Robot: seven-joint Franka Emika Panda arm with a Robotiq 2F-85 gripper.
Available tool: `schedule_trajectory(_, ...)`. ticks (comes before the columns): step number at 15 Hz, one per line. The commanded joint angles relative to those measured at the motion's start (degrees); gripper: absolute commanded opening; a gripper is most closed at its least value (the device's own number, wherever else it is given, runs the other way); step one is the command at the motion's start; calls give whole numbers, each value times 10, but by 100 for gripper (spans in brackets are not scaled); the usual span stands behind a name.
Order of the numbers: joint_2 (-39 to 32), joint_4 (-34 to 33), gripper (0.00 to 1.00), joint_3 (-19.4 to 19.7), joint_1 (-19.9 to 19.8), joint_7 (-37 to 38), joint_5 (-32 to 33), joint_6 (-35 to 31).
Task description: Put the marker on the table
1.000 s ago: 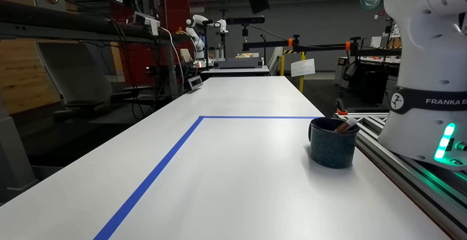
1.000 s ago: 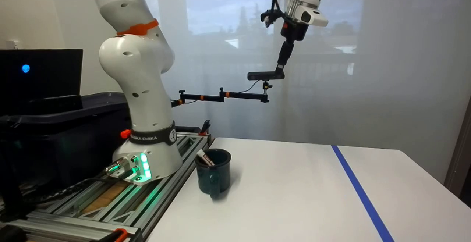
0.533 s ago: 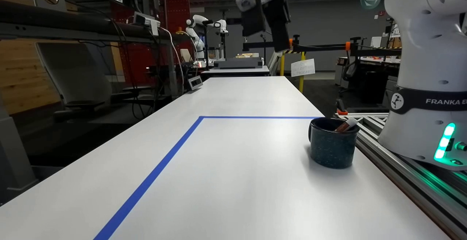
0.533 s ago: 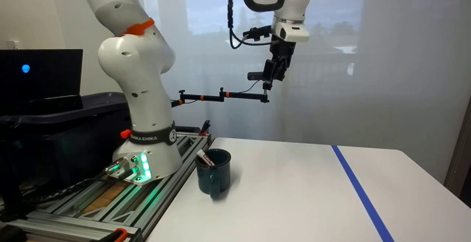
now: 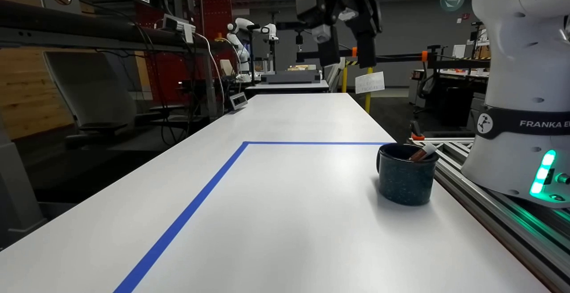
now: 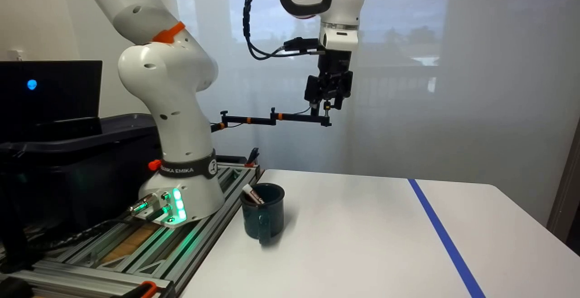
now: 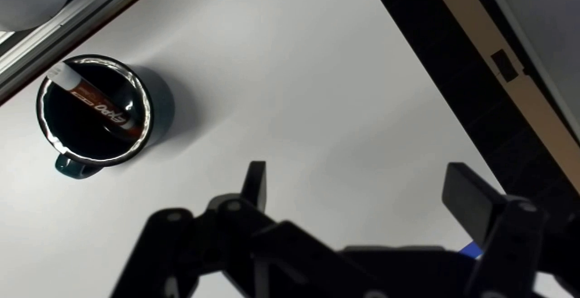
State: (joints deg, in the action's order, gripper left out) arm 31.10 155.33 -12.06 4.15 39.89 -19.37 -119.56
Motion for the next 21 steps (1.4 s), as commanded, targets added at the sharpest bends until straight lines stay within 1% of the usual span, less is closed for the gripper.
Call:
schedule_trajectory(1, -2, -2, 100, 2, 1, 0, 1, 1)
schedule_trajectory(2, -3, -2, 100, 2, 1, 0, 1, 1)
schedule_trajectory(3, -16, -18, 100, -10, -10, 25, 27, 13)
schedule_trajectory(4, -24, -26, 100, -5, -13, 29, 30, 30)
schedule_trajectory(5, -25, -23, 100, -8, -23, 49, 45, 26)
schedule_trajectory(6, -27, -22, 100, -2, -26, 58, 46, 38)
schedule_trajectory(9, -21, -5, 100, 2, -44, 118, 50, 46)
schedule_trajectory(10, -18, 2, 100, 1, -50, 138, 52, 37)
schedule_trajectory(15, -15, 38, 100, 7, -69, 228, 60, 47)
schedule_trajectory(16, -33, 23, 100, 7, -75, 248, 69, 58)
schedule_trajectory(21, -45, 29, 100, 7, -98, 340, 134, 84)
